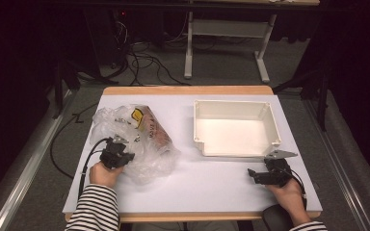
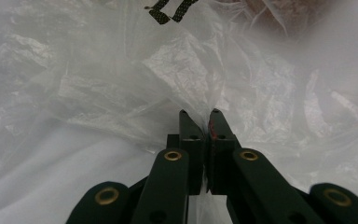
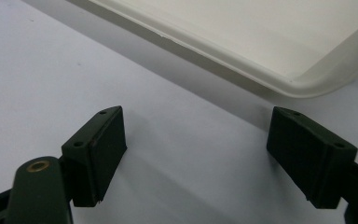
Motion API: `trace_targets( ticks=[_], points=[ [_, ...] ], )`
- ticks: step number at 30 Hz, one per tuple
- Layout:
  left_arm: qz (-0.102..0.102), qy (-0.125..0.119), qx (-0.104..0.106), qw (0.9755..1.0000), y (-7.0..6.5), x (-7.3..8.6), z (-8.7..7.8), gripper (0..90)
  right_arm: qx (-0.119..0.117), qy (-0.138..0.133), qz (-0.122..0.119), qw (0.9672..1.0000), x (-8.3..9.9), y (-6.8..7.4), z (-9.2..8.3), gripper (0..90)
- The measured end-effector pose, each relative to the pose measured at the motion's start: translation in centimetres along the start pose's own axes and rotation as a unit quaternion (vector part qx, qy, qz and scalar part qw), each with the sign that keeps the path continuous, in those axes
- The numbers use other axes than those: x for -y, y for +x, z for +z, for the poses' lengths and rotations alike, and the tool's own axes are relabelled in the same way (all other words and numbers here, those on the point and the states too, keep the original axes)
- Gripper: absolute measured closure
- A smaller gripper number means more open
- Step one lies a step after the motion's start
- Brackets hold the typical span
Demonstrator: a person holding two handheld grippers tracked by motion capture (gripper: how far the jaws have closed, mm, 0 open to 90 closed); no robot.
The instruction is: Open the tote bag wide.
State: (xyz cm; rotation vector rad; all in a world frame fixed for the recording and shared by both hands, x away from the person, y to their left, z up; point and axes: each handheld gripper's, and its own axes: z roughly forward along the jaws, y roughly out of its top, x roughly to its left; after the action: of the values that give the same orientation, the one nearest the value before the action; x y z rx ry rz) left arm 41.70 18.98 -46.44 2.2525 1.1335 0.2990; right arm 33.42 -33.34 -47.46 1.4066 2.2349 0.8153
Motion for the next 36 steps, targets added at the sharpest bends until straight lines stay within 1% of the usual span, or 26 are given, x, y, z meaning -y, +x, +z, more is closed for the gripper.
trace_targets(
  ticks=[3,8,18,19,20,25,29,30,32,34,36],
  points=[
    [0.0,0.0,0.0,1.0,0.0,0.0,0.0,88.5,-0.002,0.0,-0.001,1.0,0.0,0.0,0.0,20.0],
    [0.009,0.0,0.001,1.0,-0.3,0.0,-0.2,88.7,0.0,-0.001,-0.001,1.0,0.0,0.0,0.0,20.0],
    [0.019,-0.001,0.005,0.9998,-0.9,0.1,-0.4,88.8,0.0,-0.002,0.0,1.0,0.1,0.0,0.0,20.0],
    [0.029,0.001,0.003,0.9996,-1.3,0.1,-0.5,88.8,0.0,-0.002,-0.003,1.0,0.0,0.0,0.0,20.0],
    [0.033,0.003,0.002,0.9995,-1.4,0.1,-0.5,88.8,0.0,-0.002,-0.003,1.0,0.0,0.0,0.0,20.0],
    [0.036,-0.004,0.006,0.9993,-1.8,0.2,-0.9,88.9,-0.002,0.0,-0.001,1.0,0.0,0.0,0.0,20.0],
    [0.047,-0.003,0.009,0.9988,-2.4,0.2,-1.1,88.9,0.0,-0.002,-0.003,1.0,0.0,0.0,0.0,20.0],
    [0.047,-0.003,0.009,0.9988,-2.4,0.2,-1.1,88.9,0.0,-0.002,-0.003,1.0,0.0,0.0,0.0,20.0],
    [0.056,-0.003,0.01,0.9984,-2.8,0.2,-1.3,88.9,0.0,-0.002,-0.002,1.0,0.0,0.0,0.0,20.0],
    [0.058,-0.002,0.01,0.9983,-2.9,0.2,-1.3,88.9,0.0,-0.002,-0.003,1.0,0.0,0.0,0.0,20.0],
    [0.064,0.0,0.01,0.9979,-3.3,0.2,-1.3,88.9,-0.001,-0.002,-0.001,1.0,0.1,0.0,0.0,20.0]
  ],
)
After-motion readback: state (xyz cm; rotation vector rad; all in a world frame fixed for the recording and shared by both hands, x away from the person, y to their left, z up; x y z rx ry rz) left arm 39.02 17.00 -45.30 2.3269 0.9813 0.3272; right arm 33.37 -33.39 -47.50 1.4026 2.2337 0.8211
